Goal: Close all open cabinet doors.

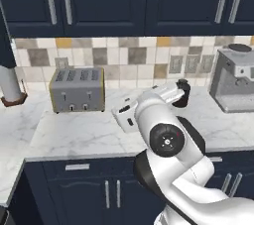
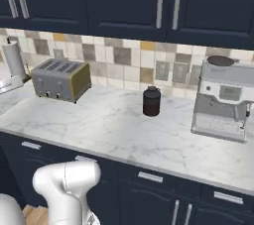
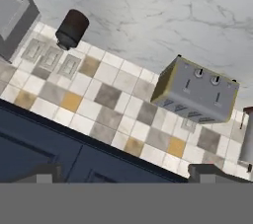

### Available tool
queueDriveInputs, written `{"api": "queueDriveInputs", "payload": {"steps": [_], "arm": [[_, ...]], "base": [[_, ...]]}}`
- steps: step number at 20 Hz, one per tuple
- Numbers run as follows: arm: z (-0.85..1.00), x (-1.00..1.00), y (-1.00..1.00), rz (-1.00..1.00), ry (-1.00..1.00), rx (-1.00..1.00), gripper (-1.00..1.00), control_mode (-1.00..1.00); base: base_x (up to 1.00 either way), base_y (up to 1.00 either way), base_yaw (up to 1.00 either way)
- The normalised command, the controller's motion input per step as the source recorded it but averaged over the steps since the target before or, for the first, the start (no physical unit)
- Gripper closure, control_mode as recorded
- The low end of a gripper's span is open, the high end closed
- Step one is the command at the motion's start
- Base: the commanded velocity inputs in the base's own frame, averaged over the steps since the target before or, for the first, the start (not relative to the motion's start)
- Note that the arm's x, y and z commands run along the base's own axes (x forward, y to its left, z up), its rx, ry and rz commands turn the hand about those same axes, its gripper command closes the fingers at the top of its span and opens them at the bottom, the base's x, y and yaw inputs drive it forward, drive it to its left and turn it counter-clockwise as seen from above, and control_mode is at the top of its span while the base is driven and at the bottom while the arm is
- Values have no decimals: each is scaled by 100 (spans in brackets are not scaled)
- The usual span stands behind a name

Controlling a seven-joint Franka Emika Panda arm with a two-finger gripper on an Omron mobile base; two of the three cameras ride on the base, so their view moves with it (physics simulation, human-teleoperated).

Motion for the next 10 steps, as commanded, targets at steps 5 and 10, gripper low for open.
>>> {"api": "queueDriveInputs", "payload": {"steps": [5, 10], "arm": [[0, 0, 0, 0, 0, 0, -100, 100], [0, 0, 0, 0, 0, 0, -100, 100]], "base": [[-15, 67, 36], [-10, 48, 31]]}}
